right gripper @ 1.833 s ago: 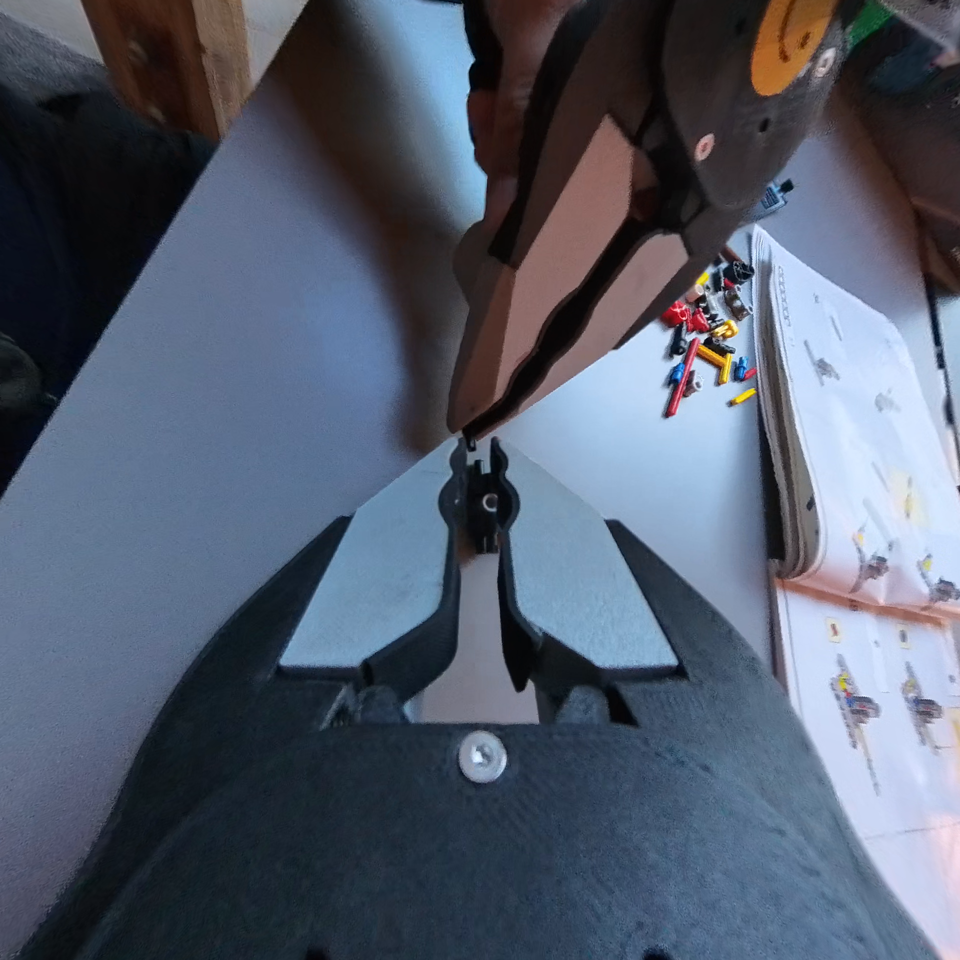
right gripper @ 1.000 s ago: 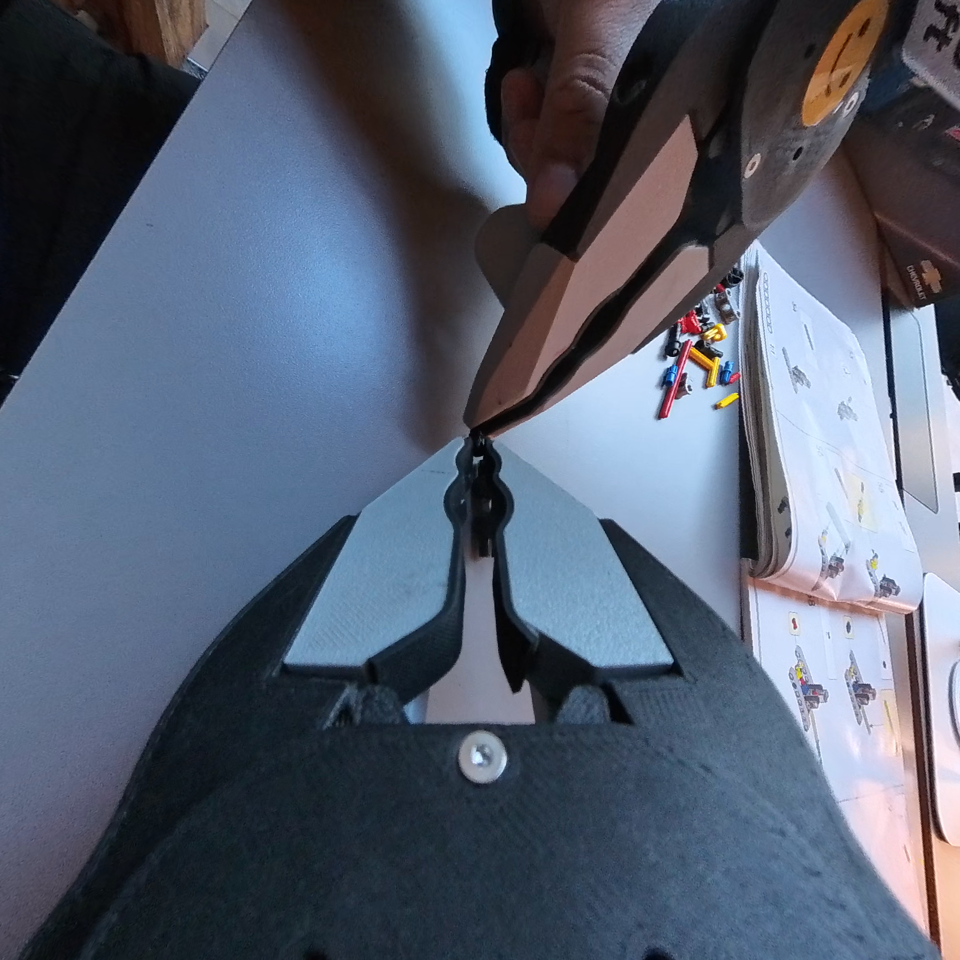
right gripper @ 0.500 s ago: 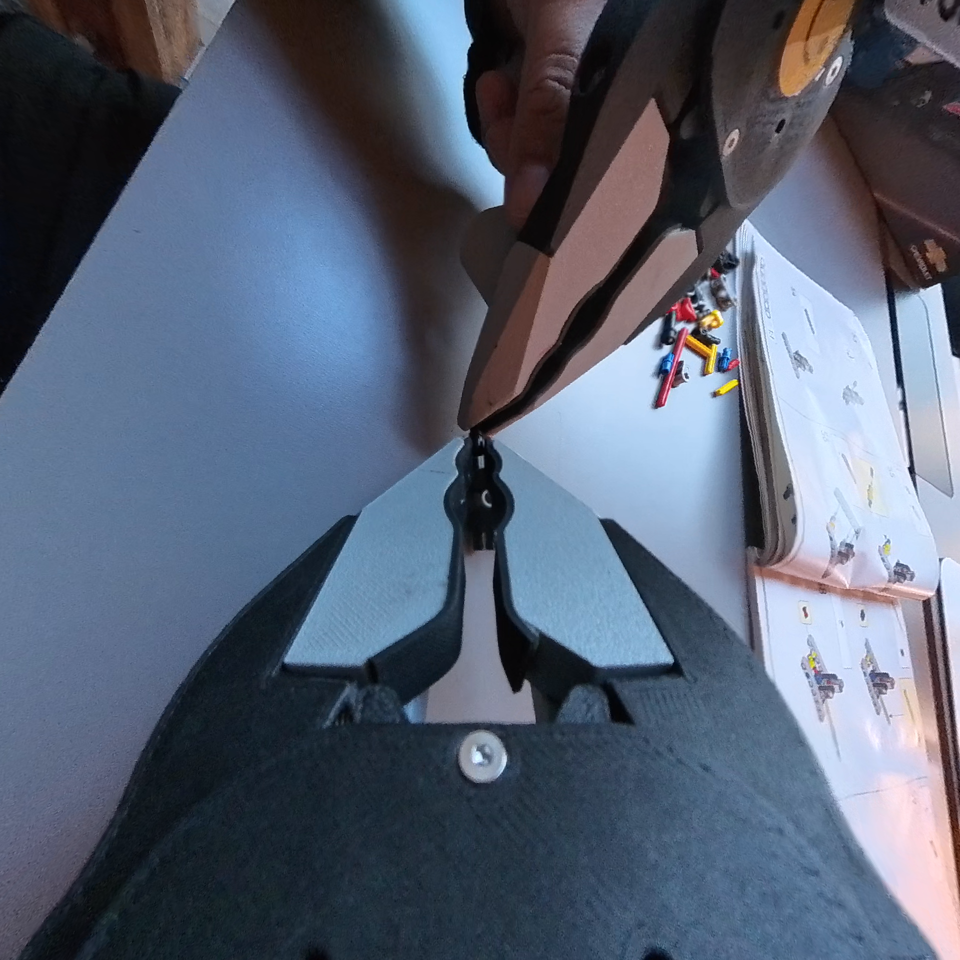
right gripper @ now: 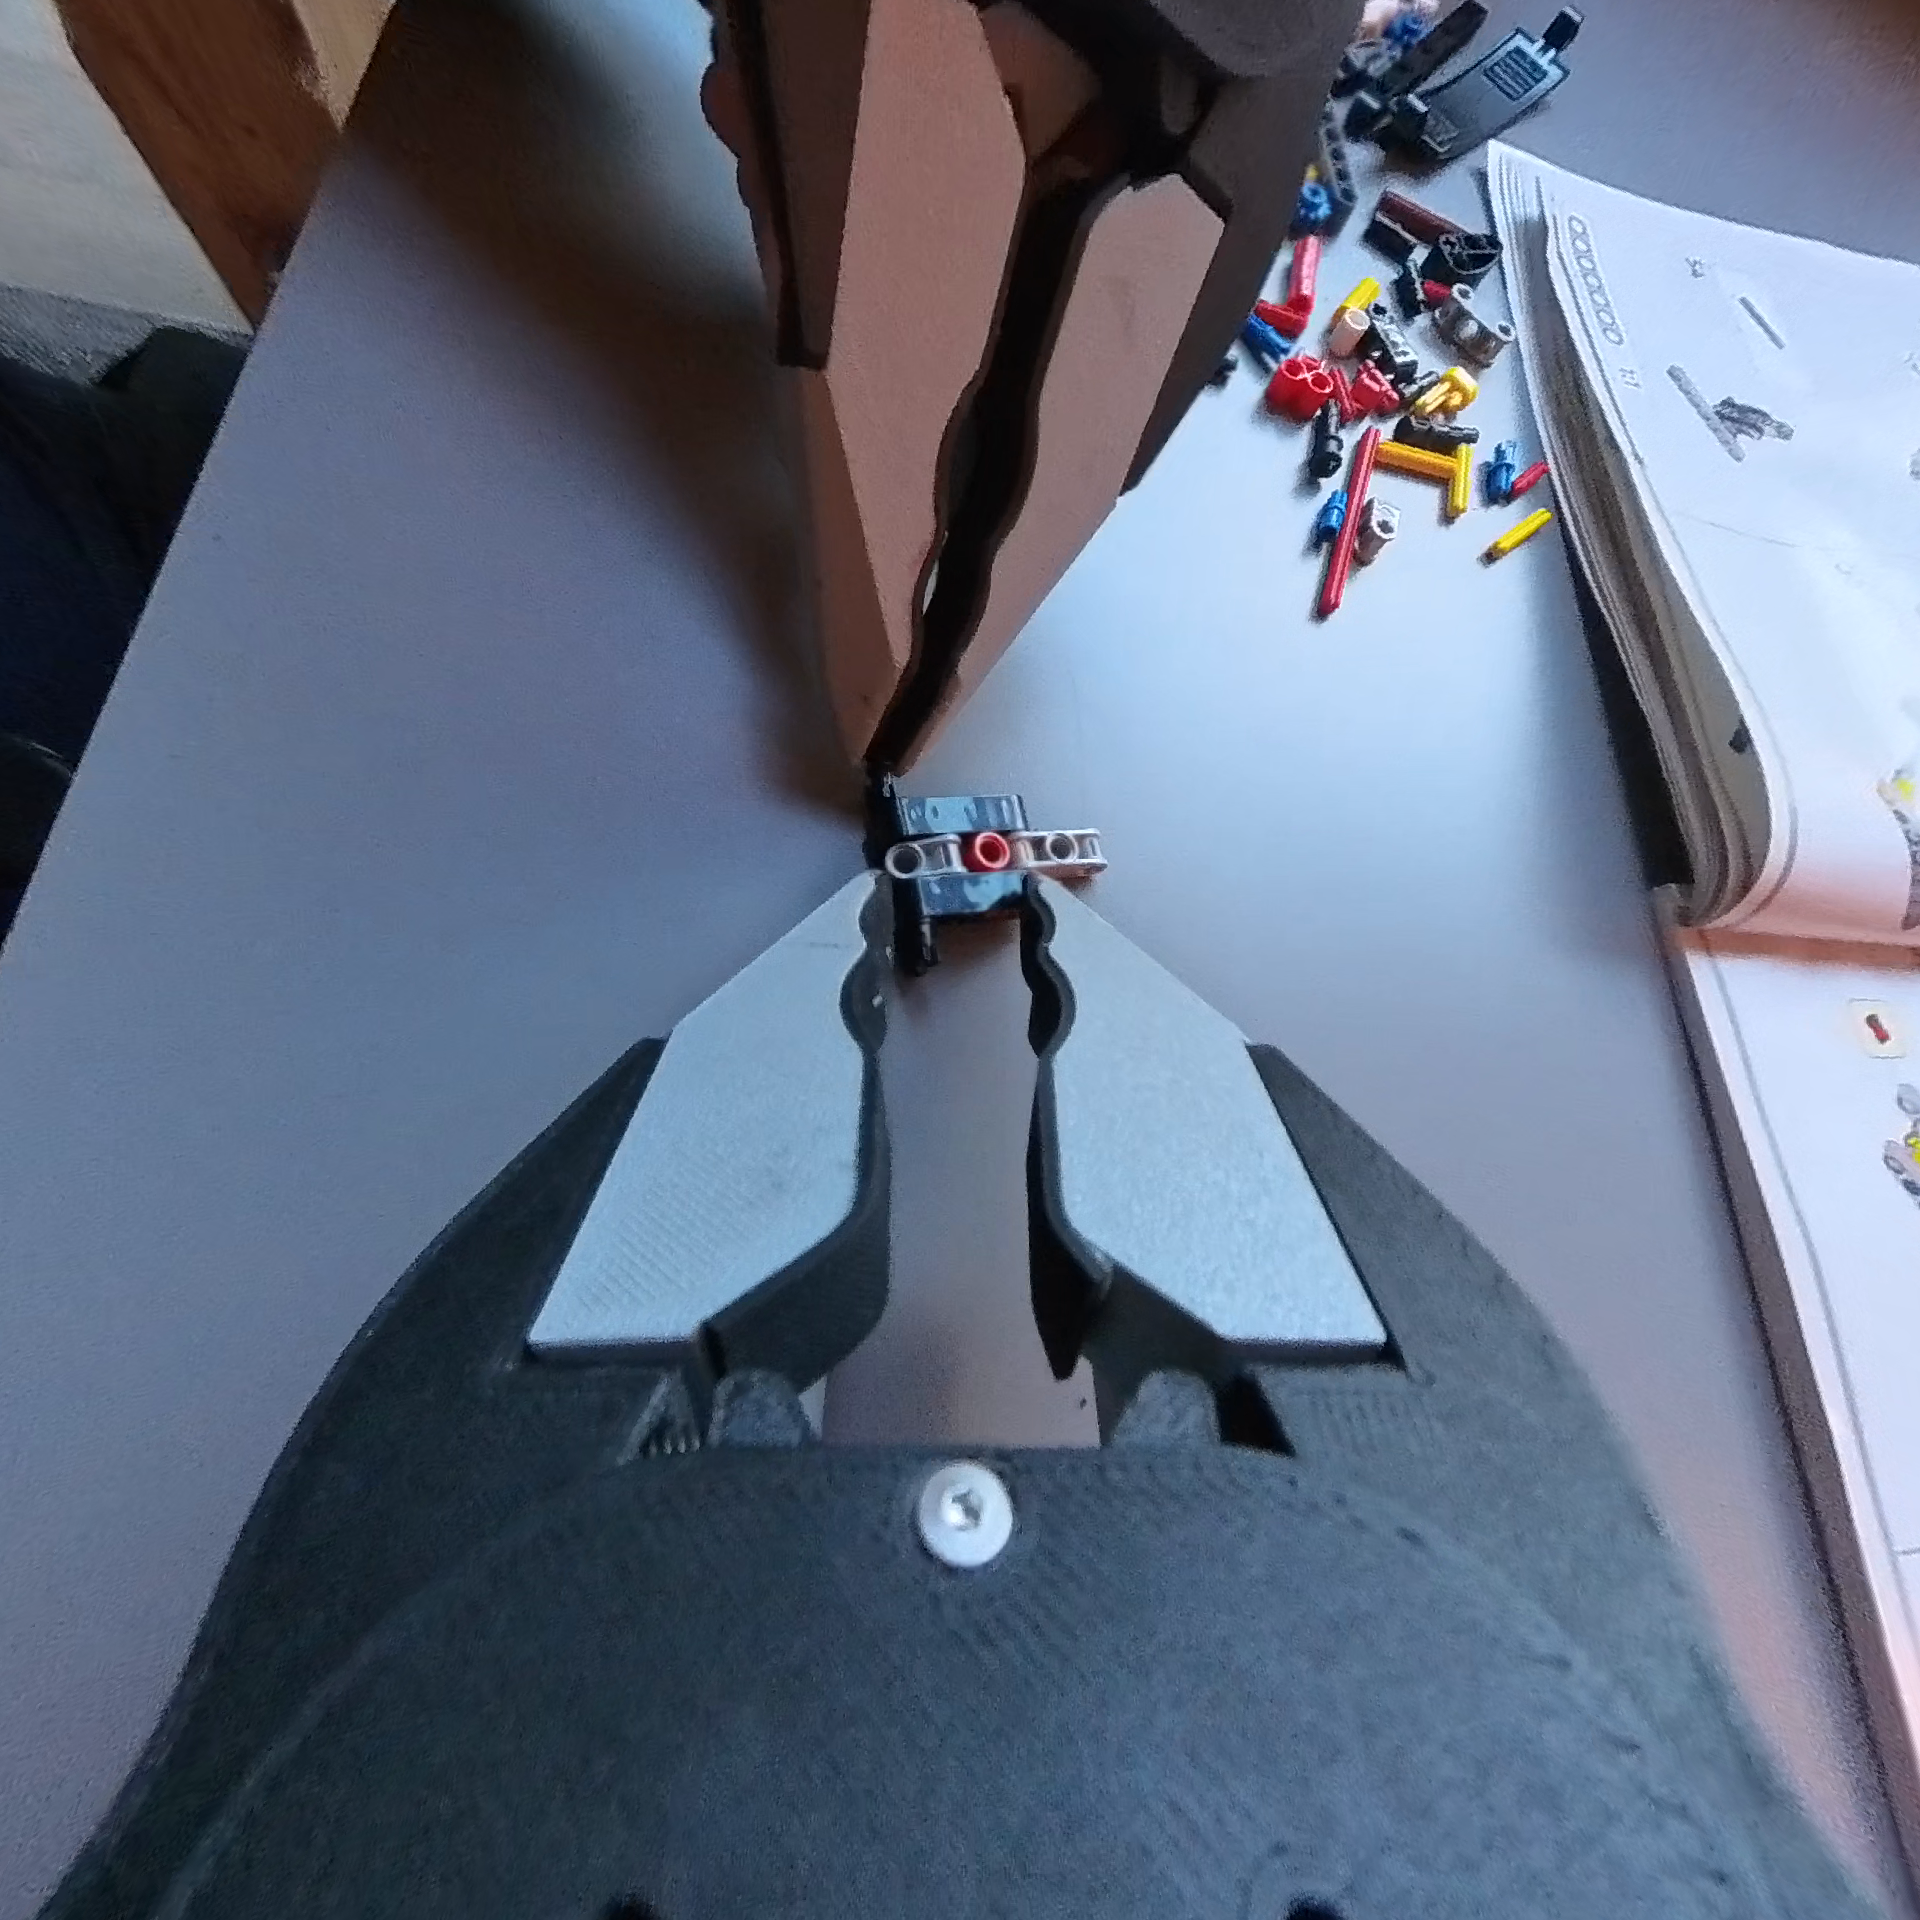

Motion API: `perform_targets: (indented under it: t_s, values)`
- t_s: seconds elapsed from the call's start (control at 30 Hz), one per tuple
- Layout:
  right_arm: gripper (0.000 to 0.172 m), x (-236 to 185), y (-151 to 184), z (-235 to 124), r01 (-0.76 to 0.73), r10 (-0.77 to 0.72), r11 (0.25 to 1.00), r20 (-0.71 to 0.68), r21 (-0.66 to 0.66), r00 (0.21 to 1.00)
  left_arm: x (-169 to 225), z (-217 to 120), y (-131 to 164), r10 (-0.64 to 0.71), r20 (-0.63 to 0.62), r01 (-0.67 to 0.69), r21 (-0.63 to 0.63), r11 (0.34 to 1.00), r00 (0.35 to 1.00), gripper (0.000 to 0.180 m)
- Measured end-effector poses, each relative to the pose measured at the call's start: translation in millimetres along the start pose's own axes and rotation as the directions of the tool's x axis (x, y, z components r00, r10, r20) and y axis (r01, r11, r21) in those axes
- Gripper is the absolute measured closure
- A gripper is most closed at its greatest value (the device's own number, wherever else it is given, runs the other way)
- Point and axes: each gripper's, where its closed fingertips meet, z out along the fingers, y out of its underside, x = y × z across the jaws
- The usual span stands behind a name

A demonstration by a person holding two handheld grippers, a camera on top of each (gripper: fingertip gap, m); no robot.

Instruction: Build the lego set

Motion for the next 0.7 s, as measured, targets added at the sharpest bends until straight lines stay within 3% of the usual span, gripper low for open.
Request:
perform_targets:
  t_s: [0.3, 0.47, 0.7]
  values:
    - [0.158, -3, -3, -1, 0.036, -0.036, 0.999, 0.003, 0.014, 0.999, 0, 1, -2, -0.013, -0.009, 0.013, 0.006, 1.000, 1.000, 0.179]
    - [0.147, 3, -8, -17, -0.142, 0.137, 0.986, 0.058, 0.085, 0.989, 2, 0, -3, -0.010, -0.011, 0.010, 0.008, 1.000, 1.000, 0.179]
    - [0.148, -7, 5, 1, -0.145, 0.147, 0.989, 0.079, -0.038, 0.986, 1, 2, -3, -0.018, -0.019, 0.018, 0.009, 1.000, 1.000, 0.179]
